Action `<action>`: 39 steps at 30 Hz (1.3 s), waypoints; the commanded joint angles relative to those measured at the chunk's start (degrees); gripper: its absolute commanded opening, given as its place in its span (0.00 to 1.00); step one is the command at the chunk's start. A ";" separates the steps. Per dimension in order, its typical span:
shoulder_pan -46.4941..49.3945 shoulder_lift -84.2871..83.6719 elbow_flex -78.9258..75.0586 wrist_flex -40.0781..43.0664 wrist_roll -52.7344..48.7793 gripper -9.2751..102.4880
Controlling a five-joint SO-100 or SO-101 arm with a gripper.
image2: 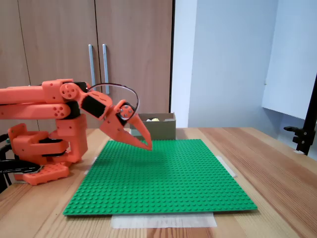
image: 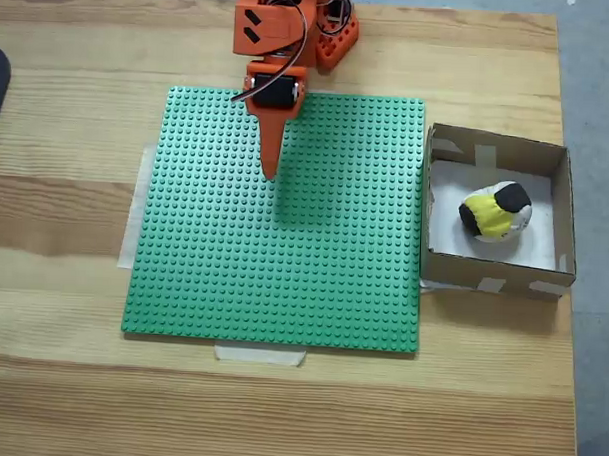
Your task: Pick the ball and put it in the box.
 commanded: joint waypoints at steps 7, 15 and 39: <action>1.23 0.53 2.02 -0.26 0.09 0.08; 1.23 0.53 2.02 -0.26 0.09 0.08; 1.23 0.53 3.52 -5.27 1.67 0.08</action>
